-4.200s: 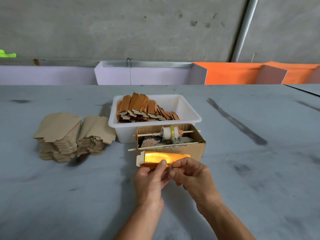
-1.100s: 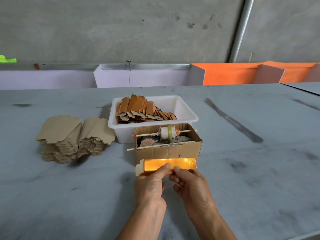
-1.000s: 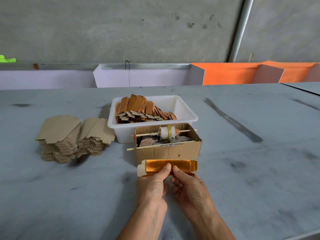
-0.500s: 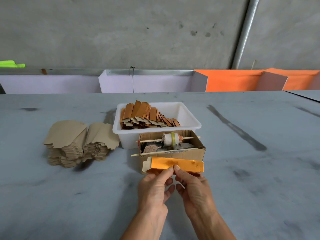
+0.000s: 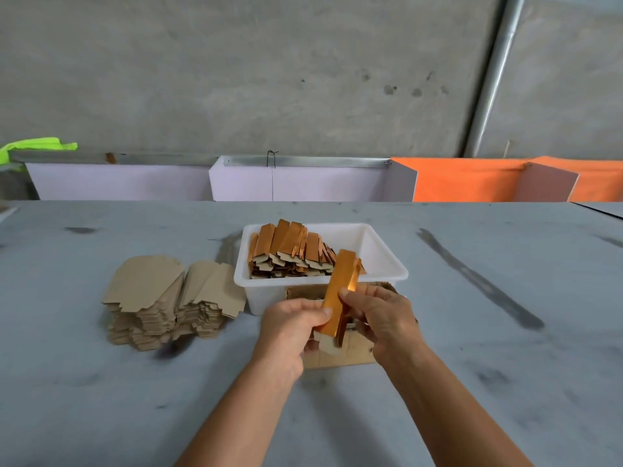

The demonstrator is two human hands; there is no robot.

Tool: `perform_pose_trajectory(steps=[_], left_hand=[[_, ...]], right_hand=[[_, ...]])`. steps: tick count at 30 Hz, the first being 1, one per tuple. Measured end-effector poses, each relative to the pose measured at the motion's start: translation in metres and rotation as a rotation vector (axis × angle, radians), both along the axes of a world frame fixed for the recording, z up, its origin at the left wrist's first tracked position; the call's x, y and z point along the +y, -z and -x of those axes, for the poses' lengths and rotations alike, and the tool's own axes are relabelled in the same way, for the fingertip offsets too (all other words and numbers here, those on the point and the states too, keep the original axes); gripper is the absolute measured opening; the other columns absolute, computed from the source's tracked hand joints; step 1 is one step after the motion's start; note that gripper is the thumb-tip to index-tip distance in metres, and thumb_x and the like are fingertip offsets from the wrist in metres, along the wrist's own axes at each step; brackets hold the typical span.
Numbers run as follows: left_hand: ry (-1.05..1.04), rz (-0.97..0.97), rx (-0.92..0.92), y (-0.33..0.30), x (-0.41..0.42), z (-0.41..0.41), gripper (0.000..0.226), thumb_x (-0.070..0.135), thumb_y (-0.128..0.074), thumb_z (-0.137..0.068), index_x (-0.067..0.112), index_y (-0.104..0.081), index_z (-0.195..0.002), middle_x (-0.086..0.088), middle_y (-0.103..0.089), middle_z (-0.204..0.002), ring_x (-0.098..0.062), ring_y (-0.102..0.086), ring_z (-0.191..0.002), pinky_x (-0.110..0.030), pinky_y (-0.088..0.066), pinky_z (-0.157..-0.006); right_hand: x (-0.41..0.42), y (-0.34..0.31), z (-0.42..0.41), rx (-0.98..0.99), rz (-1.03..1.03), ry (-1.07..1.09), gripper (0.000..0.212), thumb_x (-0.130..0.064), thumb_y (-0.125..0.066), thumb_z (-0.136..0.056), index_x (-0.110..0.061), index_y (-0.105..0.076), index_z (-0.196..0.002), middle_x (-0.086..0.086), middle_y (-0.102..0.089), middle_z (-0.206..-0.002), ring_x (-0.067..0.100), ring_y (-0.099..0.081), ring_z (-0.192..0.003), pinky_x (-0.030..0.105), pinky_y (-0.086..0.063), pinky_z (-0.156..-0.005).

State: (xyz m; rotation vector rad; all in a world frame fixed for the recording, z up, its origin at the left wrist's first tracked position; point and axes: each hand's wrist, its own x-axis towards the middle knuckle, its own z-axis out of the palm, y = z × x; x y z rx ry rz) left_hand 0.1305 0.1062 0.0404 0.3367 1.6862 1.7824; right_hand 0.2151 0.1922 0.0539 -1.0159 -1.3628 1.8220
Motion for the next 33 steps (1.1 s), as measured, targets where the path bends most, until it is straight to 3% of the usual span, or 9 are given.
perform_pose_trajectory(steps=[4, 7, 11, 16, 20, 23, 26, 29, 33], left_hand=[[-0.135, -0.028, 0.058, -0.013, 0.026, 0.023, 0.010, 0.003, -0.071, -0.079, 0.012, -0.067, -0.078, -0.010, -0.071, -0.084, -0.027, -0.067, -0.080, -0.034, -0.054, -0.063], [-0.157, -0.022, 0.137, -0.017, 0.042, 0.040, 0.011, 0.006, -0.073, -0.078, 0.014, -0.067, -0.078, -0.007, -0.070, -0.086, -0.026, -0.069, -0.080, -0.035, -0.058, -0.063], [-0.152, -0.020, 0.228, -0.021, 0.059, 0.061, 0.016, 0.007, -0.076, -0.076, 0.018, -0.065, -0.081, 0.000, -0.068, -0.085, -0.014, -0.067, -0.074, -0.018, -0.050, -0.050], [-0.122, 0.049, 0.356, -0.018, 0.083, 0.087, 0.024, -0.001, -0.073, -0.075, 0.017, -0.067, -0.089, 0.003, -0.066, -0.092, -0.012, -0.064, -0.084, -0.021, -0.052, -0.071], [-0.124, 0.107, 0.447, -0.010, 0.098, 0.104, 0.028, 0.000, -0.067, -0.082, 0.014, -0.068, -0.107, 0.004, -0.063, -0.102, -0.011, -0.055, -0.093, -0.017, -0.043, -0.075], [-0.088, 0.136, 0.489, -0.004, 0.102, 0.111, 0.033, 0.000, -0.059, -0.088, 0.014, -0.064, -0.117, 0.000, -0.062, -0.119, -0.014, -0.056, -0.107, -0.024, -0.045, -0.089], [-0.022, 0.171, 0.533, -0.001, 0.103, 0.115, 0.034, 0.000, -0.054, -0.091, 0.014, -0.062, -0.120, -0.002, -0.061, -0.124, -0.017, -0.054, -0.116, -0.027, -0.044, -0.096], [0.021, 0.220, 0.634, -0.001, 0.101, 0.113, 0.035, 0.000, -0.050, -0.093, 0.014, -0.061, -0.122, -0.003, -0.058, -0.129, -0.019, -0.051, -0.122, -0.024, -0.042, -0.096], [0.067, 0.261, 0.747, -0.004, 0.093, 0.104, 0.042, -0.004, -0.042, -0.093, 0.018, -0.062, -0.122, -0.002, -0.060, -0.127, -0.019, -0.051, -0.121, -0.016, -0.036, -0.083]], right_hand=[[0.006, -0.010, 0.023, -0.040, -0.072, -0.075, 0.010, -0.008, -0.064, -0.087, -0.013, -0.066, -0.079, -0.001, -0.066, -0.055, 0.010, -0.056, -0.050, 0.019, -0.045, -0.044], [0.016, -0.012, 0.041, -0.098, -0.144, -0.061, 0.010, -0.006, -0.064, -0.086, -0.014, -0.066, -0.091, 0.005, -0.070, -0.073, 0.013, -0.060, -0.059, 0.020, -0.044, -0.046], [0.043, -0.015, 0.068, -0.131, -0.203, 0.046, 0.013, -0.005, -0.069, -0.083, -0.012, -0.060, -0.089, 0.011, -0.068, -0.084, 0.017, -0.061, -0.062, 0.022, -0.045, -0.051], [0.075, -0.013, 0.104, -0.194, -0.232, 0.076, 0.018, -0.004, -0.067, -0.084, -0.011, -0.065, -0.068, 0.008, -0.067, -0.071, 0.017, -0.059, -0.059, 0.026, -0.050, -0.057], [0.089, -0.006, 0.129, -0.248, -0.242, 0.034, 0.012, -0.004, -0.061, -0.088, -0.009, -0.070, -0.082, 0.009, -0.069, -0.079, 0.019, -0.065, -0.066, 0.025, -0.054, -0.052], [0.094, 0.001, 0.143, -0.325, -0.272, 0.012, 0.009, -0.006, -0.062, -0.089, -0.008, -0.070, -0.091, 0.013, -0.070, -0.091, 0.027, -0.068, -0.081, 0.038, -0.059, -0.073], [0.094, 0.004, 0.149, -0.440, -0.368, -0.034, 0.010, -0.009, -0.060, -0.089, -0.008, -0.070, -0.090, 0.011, -0.070, -0.088, 0.025, -0.067, -0.079, 0.034, -0.058, -0.065], [0.093, 0.007, 0.154, -0.562, -0.511, -0.074, 0.012, -0.008, -0.059, -0.088, -0.009, -0.071, -0.087, 0.010, -0.070, -0.083, 0.023, -0.068, -0.077, 0.036, -0.059, -0.072], [0.090, 0.006, 0.156, -0.783, -0.717, -0.164, 0.015, -0.013, -0.056, -0.089, -0.011, -0.070, -0.093, 0.008, -0.069, -0.090, 0.022, -0.066, -0.084, 0.034, -0.056, -0.080]])
